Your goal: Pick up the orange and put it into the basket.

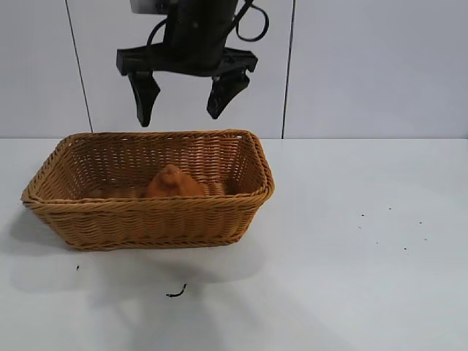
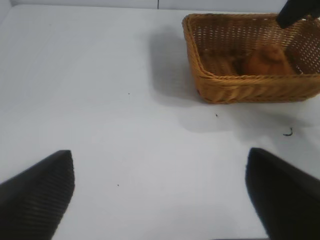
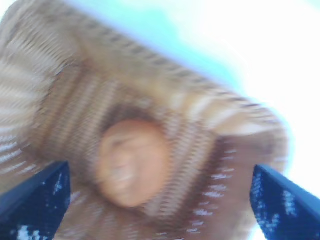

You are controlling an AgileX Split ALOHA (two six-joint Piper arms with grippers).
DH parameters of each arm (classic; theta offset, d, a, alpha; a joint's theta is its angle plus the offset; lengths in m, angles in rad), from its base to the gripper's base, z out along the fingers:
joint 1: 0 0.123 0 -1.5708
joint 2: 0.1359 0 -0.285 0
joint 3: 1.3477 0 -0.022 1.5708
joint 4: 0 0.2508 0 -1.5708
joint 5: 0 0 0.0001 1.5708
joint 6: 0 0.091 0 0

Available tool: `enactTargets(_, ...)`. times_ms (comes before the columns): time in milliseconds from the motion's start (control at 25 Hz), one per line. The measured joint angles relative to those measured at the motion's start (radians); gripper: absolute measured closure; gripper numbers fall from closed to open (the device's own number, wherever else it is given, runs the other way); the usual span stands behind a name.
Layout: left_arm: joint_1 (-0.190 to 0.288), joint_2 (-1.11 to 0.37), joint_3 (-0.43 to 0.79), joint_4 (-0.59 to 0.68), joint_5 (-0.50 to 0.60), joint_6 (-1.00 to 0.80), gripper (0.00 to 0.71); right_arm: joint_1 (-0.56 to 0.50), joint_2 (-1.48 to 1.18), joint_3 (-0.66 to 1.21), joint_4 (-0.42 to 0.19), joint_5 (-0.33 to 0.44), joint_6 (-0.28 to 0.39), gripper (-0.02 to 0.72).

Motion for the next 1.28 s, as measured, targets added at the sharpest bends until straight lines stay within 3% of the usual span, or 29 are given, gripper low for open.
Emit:
enactTargets(240,0.000,0.000,0.000,0.000,0.000,0.000,0.044,-0.111,-0.010,-0.032,-0.049,0.015,0.003,0.029)
enactTargets(840,0.000,0.000,0.000,0.000,-0.001,0.000,0.044,-0.543,-0.010,-0.032,-0.056,0.017,0.003,0.029)
enactTargets(1080,0.000,0.000,0.000,0.000,-0.001,0.000,0.044,-0.607,-0.022,0.008,-0.031,0.017,0.000,0.029)
enactTargets(1280,0.000,0.000,0.000,0.000,-0.001,0.000,0.044,-0.607,-0.102,0.210,-0.011,0.016,-0.028,0.029)
